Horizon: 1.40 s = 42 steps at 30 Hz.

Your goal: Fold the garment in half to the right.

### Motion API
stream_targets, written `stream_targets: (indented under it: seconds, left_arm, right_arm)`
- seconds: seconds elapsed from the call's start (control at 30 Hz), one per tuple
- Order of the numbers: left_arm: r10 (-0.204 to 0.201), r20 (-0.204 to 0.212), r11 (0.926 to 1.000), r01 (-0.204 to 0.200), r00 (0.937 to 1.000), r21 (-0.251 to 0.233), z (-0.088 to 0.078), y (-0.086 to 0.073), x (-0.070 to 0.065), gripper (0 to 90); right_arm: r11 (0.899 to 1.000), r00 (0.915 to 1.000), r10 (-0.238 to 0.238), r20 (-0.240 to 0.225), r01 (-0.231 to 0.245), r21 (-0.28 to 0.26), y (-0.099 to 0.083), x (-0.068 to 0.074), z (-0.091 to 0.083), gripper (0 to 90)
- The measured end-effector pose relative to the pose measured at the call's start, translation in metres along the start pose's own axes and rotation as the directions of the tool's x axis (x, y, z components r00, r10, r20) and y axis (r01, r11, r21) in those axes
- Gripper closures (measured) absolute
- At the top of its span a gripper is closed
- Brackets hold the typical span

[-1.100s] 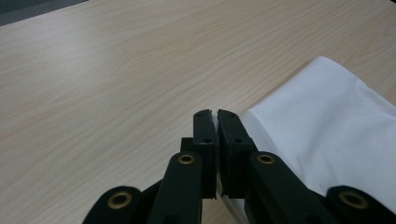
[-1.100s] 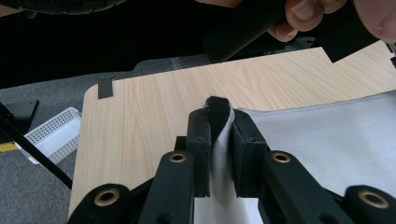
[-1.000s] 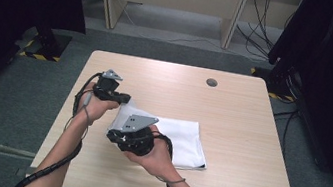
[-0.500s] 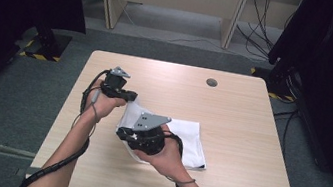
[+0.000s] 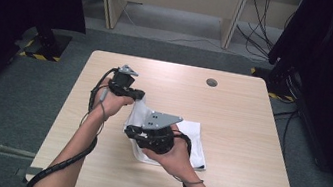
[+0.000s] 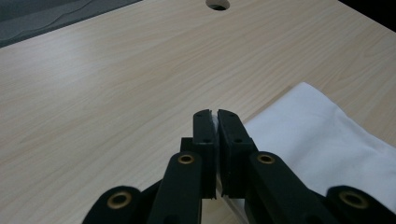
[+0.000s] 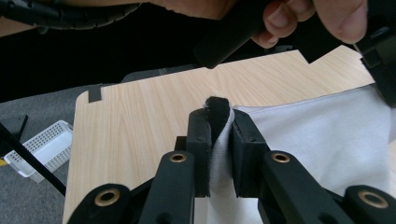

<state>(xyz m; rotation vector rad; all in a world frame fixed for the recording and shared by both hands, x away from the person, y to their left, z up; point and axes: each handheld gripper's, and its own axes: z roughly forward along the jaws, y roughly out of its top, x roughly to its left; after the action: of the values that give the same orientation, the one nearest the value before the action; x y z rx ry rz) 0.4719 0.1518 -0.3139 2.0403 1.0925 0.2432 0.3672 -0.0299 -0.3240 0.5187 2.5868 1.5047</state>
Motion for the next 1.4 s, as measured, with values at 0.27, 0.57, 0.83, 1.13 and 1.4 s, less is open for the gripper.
stream_targets:
  seconds: [0.27, 0.57, 0.83, 1.13, 1.4]
  left_arm:
    - [-0.002, 0.006, 0.9999, 0.002, 1.0000, -0.010, 0.005, 0.005, -0.007, 85.9]
    - [-0.007, 0.013, 0.9997, 0.008, 0.9999, -0.023, 0.014, 0.011, -0.015, 85.8]
    - [-0.015, 0.021, 0.9995, 0.015, 0.9997, -0.027, 0.025, 0.015, -0.024, 85.8]
    - [-0.010, 0.030, 0.9997, 0.010, 0.9995, -0.024, 0.035, 0.019, -0.033, 85.7]
    - [-0.003, 0.035, 0.9998, 0.004, 0.9994, -0.018, 0.042, 0.022, -0.039, 85.6]
  right_arm:
    - [1.000, 0.9999, 0.007, 0.016, -0.006, -0.008, -0.003, -0.004, -0.013, 80.2]
    - [1.000, 0.9993, 0.014, 0.034, -0.014, -0.006, -0.010, -0.012, -0.029, 80.2]
    - [0.999, 0.9980, 0.032, 0.054, -0.031, -0.009, -0.017, -0.019, -0.042, 80.2]
    - [0.999, 0.9963, 0.044, 0.074, -0.043, -0.009, -0.025, -0.025, -0.056, 80.2]
    - [0.998, 0.9945, 0.060, 0.086, -0.060, -0.008, -0.032, -0.030, -0.065, 80.2]
